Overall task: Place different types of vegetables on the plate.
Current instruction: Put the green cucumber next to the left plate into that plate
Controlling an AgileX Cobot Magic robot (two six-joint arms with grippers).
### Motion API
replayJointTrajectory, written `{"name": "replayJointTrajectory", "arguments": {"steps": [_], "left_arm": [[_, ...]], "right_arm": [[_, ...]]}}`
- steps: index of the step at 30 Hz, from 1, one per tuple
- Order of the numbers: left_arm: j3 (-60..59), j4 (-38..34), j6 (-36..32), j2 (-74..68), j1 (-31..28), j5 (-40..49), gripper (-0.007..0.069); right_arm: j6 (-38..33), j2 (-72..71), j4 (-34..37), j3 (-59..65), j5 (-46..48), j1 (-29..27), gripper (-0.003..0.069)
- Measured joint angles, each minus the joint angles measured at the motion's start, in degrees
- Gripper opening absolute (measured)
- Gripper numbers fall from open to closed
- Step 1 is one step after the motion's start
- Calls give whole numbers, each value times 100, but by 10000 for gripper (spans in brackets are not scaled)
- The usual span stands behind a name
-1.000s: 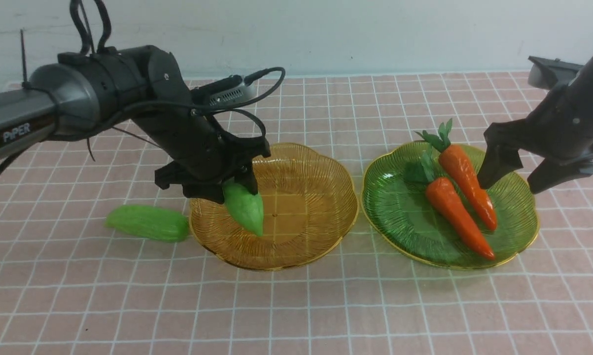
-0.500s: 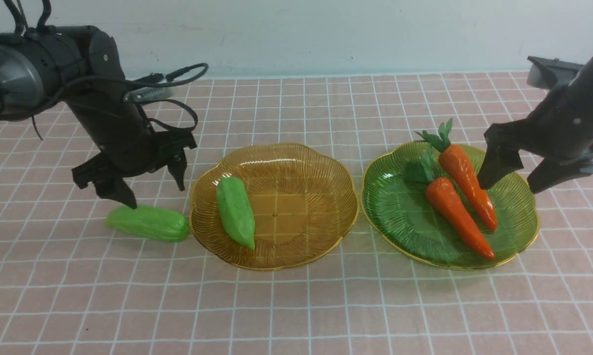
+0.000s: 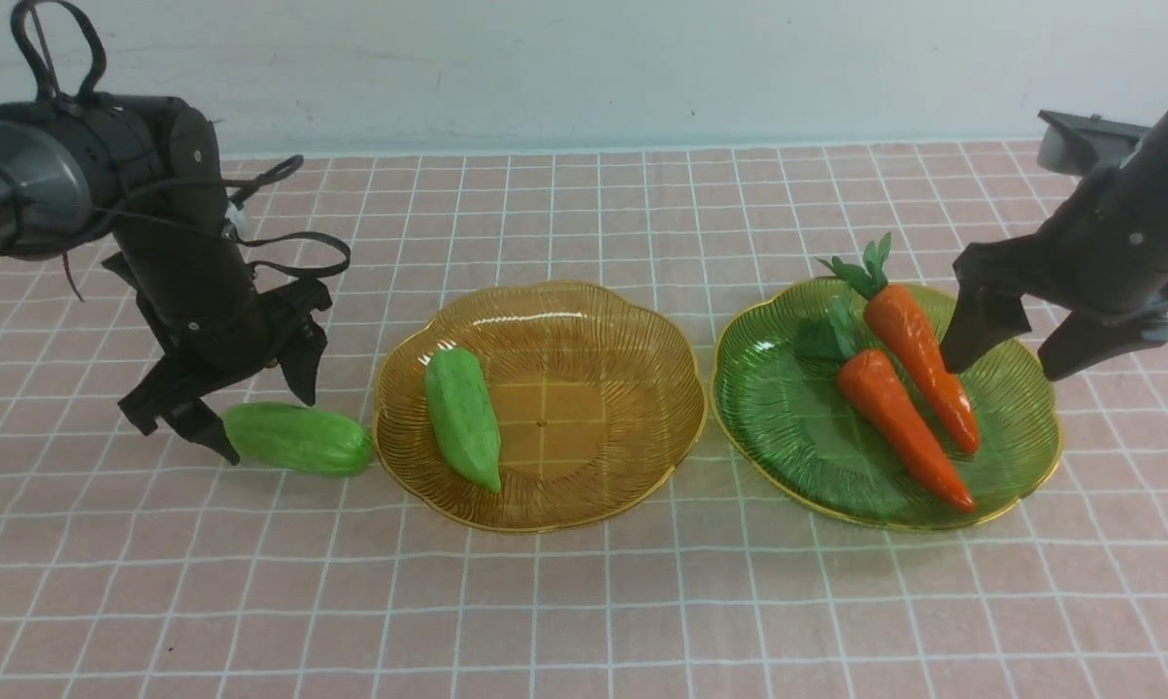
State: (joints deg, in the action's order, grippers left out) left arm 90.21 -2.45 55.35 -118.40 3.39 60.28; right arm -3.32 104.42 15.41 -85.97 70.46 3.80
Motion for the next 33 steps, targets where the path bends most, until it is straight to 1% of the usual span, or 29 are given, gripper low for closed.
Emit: {"name": "replayJointTrajectory", "arguments": {"steps": [4,8,11,14,15,16,19,21,24,25,27,31,33], "left_arm": [[11,27,-43,-143,0,-92,546],[11,285,-295,-297,57,-20,542],[11,534,-641,-418,134,99,501],[18,723,-1078,-425,200,176,407],[18,756,-1417,-386,211,266,360],[18,757,-1649,-359,211,290,344],[120,779,-2489,-92,211,372,305],[316,689,-3033,108,231,520,302],[493,582,-3271,213,282,680,303],[818,371,-3497,280,469,848,303],[1071,245,-3647,243,773,818,303],[1403,175,-3642,17,1439,435,304],[1461,193,-3601,-129,1666,191,308]], "right_arm": [[0,0,1,0,0,0,580],[-18,0,32,0,0,0,580],[-25,0,39,0,0,0,580],[-25,0,67,0,0,0,580],[-13,0,79,0,0,0,580],[-13,0,86,0,0,0,580],[-18,0,98,0,0,0,580],[-18,0,98,0,0,0,580],[-23,-38,98,0,0,0,580],[-23,-73,98,0,0,0,580],[-23,-107,98,0,0,0,580],[-67,-163,98,12,0,0,579],[-121,-233,12,30,6,0,579]]}}
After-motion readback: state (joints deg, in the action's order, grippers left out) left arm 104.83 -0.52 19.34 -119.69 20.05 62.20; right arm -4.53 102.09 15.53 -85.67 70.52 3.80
